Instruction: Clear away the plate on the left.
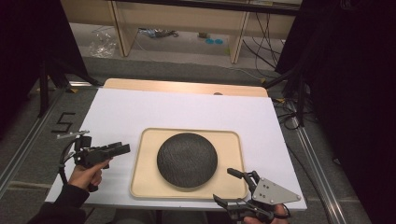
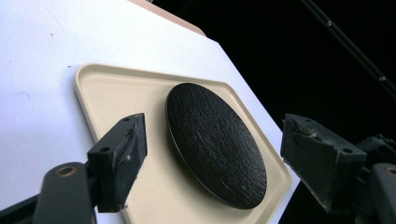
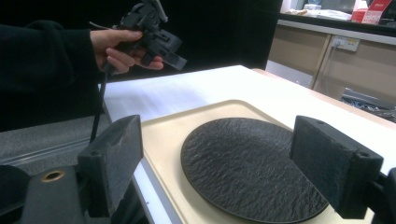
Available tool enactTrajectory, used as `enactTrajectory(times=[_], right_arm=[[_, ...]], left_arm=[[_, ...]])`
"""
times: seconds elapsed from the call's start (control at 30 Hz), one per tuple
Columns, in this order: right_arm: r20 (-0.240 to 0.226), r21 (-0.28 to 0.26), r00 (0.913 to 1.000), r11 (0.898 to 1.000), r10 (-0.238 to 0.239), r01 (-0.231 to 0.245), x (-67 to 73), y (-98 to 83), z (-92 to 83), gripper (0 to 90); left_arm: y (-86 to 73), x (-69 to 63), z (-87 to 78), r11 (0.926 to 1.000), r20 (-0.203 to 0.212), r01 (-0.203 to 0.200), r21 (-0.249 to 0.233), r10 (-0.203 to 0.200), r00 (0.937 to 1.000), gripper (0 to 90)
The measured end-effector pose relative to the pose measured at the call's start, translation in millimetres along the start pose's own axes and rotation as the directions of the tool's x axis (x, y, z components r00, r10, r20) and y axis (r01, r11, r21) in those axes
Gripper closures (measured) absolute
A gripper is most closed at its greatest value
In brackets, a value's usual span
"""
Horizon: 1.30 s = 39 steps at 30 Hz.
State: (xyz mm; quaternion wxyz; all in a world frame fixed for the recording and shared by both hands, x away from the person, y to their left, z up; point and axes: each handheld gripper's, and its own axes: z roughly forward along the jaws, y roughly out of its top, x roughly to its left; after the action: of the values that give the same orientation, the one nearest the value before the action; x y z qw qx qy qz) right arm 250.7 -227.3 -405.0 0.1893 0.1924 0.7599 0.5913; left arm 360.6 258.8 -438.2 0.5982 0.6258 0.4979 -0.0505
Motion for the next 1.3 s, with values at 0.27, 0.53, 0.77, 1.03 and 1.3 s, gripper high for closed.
enactTrajectory(times=[0.27, 0.53, 0.77, 1.03, 1.3], right_arm=[[-0.007, -0.013, 1.0, 1.0, -0.001, 0.001, 0.6, -1.1, 1.7, 18.2], [-0.003, -0.012, 1.0, 1.0, -0.001, 0.001, 0.2, -0.4, 1.3, 18.1], [0.003, -0.008, 1.0, 1.0, -0.005, 0.005, 0.6, -0.6, 0.9, 18.1], [0.002, -0.01, 1.0, 1.0, -0.003, 0.003, 0.5, -0.6, 1.1, 18.1], [0.002, -0.01, 1.0, 1.0, -0.002, 0.002, 0.9, -0.5, 0.9, 18.0]], left_arm=[[-4.4, -8.4, -10.1, 0.9953, 0.014, -0.086, -0.043, 0.087, 0.9961, 22.1], [-9.9, -16.0, -22.1, 0.982, 0.003, -0.178, -0.062, 0.179, 0.9839, 18.7], [-17.4, -27.0, -25.5, 0.9648, 0.0, -0.258, -0.049, 0.259, 0.966, 16.6], [-23.8, -34.1, -30.3, 0.9499, 0.002, -0.31, -0.039, 0.31, 0.9506, 15.2], [-28.8, -38.7, -40.5, 0.9434, -0.01, -0.326, -0.059, 0.326, 0.9453, 15.0]])
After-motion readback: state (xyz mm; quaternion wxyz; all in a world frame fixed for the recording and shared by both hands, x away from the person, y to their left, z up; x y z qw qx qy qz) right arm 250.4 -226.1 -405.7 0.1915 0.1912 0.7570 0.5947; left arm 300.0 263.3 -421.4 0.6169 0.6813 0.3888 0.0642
